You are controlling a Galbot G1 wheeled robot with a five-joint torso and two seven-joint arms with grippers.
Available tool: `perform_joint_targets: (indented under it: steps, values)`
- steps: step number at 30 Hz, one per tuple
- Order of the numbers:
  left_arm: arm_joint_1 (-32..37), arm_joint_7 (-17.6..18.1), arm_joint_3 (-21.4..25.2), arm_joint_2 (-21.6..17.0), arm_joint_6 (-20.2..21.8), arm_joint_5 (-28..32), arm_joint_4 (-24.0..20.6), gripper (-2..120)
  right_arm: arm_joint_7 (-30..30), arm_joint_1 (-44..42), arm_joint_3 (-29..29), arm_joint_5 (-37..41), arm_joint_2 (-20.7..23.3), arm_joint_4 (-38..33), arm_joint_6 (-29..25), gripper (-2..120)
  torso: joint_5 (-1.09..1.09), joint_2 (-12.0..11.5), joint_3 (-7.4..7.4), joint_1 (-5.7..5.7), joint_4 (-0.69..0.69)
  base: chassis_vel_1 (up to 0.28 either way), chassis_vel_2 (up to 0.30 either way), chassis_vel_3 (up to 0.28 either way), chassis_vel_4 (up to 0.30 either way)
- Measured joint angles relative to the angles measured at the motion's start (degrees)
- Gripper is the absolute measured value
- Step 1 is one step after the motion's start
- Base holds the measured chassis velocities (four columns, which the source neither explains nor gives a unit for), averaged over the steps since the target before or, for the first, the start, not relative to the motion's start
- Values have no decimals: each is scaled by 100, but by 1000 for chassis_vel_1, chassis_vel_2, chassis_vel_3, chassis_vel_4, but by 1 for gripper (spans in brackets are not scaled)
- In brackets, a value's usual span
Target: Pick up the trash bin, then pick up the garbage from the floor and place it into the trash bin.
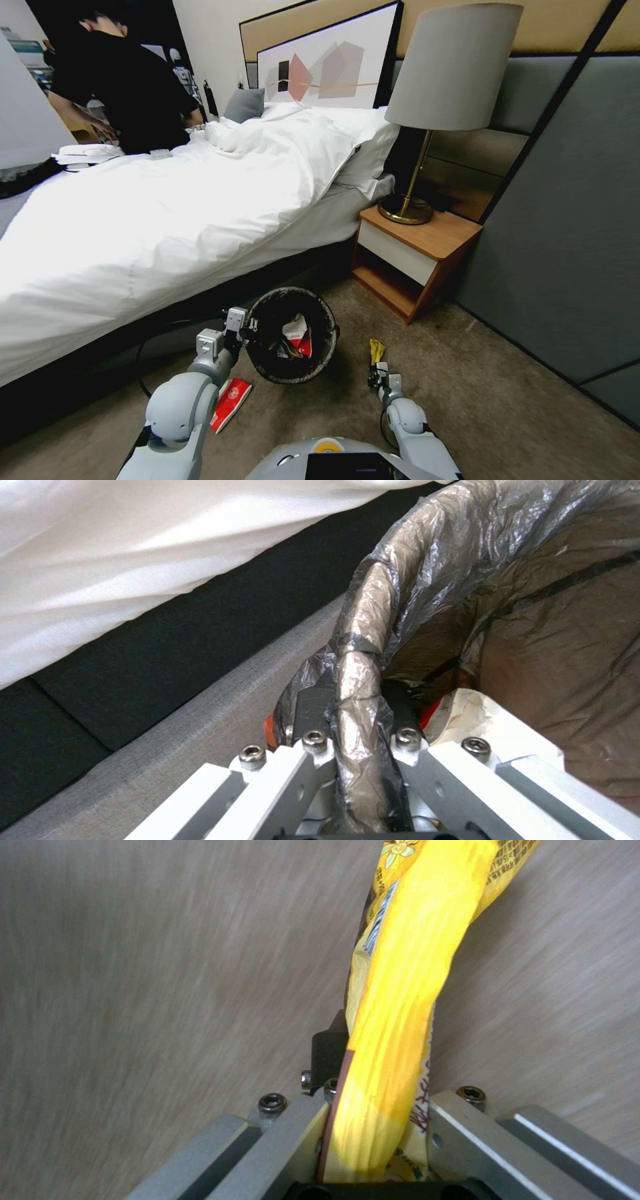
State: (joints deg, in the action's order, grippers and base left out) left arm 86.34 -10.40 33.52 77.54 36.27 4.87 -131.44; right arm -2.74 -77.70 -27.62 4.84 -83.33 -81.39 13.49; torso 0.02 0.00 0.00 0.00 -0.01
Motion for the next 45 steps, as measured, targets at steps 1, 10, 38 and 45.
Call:
perform_joint_targets:
  steps: [1, 10, 38, 45]
  values:
    - [0, 0, 0, 0, 0, 0, 0, 1, 0, 0, 0, 0, 0, 0, 0, 0, 0, 0, 0, 0, 0, 0, 0, 0, 0]
    - [-8, 3, -13, -8, 16, 2, 19, 1, -12, -470, -179, -38, 509, -1789, -164, 0, -2, 0, 0, 0, 1, 0, 0, 0, 0]
    - [-84, 100, -171, -43, 111, -46, 86, 1, -518, -566, 1074, 1621, 1997, -5284, 768, 0, -1, 1, 0, 0, 1, 0, 0, 0, 0]
    - [-132, 169, -246, -44, 177, -55, 77, 1, -577, -387, 1700, 1629, 2064, -5102, 732, 0, -2, 0, 0, -1, 1, 0, 0, 0, 0]
